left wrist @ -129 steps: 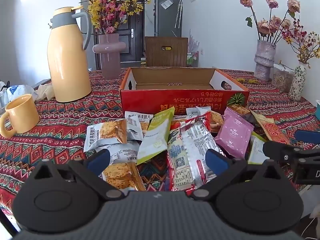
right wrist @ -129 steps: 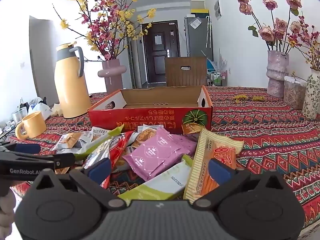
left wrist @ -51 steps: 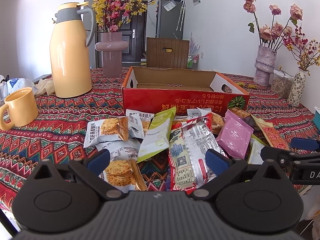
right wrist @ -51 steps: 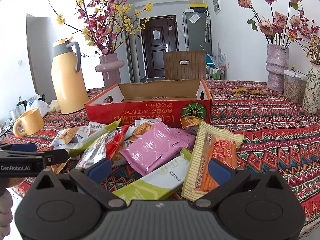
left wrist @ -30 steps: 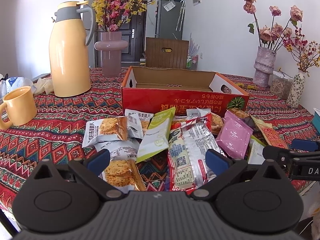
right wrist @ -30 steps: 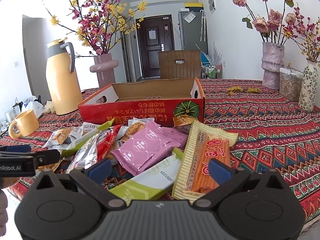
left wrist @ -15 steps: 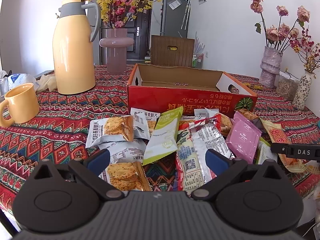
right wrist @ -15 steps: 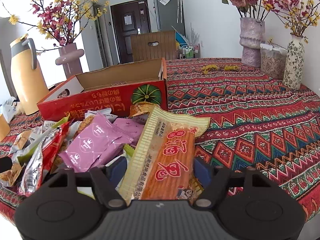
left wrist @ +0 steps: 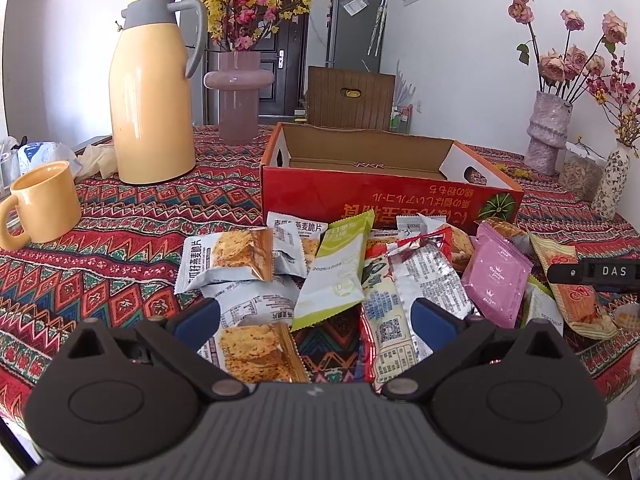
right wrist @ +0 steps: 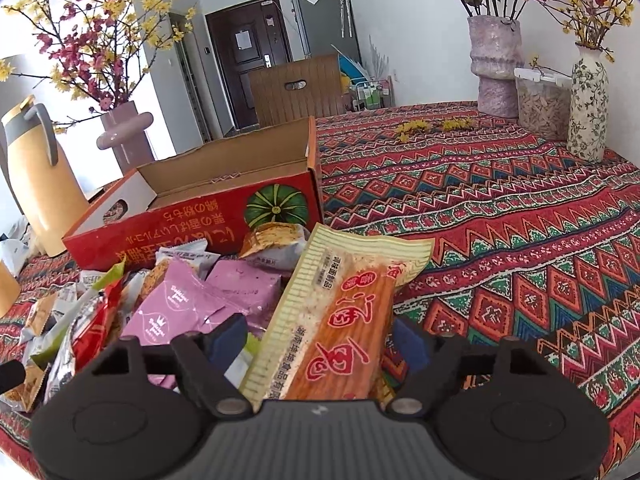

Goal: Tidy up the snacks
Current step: 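Grasp the orange-and-cream packet with the right gripper while the left gripper grasps a cracker packet, then lift both held packets and carry them toward the open cardboard box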

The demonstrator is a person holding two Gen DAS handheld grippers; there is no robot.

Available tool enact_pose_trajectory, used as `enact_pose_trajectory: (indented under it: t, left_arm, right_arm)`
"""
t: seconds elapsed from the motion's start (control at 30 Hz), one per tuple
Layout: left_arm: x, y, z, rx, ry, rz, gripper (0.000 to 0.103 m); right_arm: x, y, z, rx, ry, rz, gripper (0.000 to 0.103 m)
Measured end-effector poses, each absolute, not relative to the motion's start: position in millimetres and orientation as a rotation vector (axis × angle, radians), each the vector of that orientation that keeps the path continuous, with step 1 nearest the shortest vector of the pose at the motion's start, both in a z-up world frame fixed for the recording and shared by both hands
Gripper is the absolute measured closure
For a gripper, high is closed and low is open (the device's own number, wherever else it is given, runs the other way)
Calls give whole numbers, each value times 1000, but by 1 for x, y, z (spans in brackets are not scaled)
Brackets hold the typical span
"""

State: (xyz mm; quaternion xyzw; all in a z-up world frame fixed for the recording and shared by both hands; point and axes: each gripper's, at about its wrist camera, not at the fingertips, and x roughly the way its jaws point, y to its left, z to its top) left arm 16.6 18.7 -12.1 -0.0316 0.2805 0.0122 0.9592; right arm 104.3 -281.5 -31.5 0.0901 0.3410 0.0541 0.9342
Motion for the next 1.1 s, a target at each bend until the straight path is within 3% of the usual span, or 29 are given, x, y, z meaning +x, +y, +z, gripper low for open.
enact_pose_trajectory:
  t: [0.23,0.47,0.57,1.1]
  left_arm:
    - [17,20,-13,-67,573,27,0]
    - [17,24,-12,-79,573,34,0]
    - [17,26,-13,-81,576,39,0]
    - [39,56,-30,-48,712,164,0]
  right_arm:
    - [119,-283,-42,207,751,65,19]
    - [117,-293,-41,212,751,63,52]
    - [113,-299,-42,208,744,67,59]
    - [89,-302,-41,168,651,72,65]
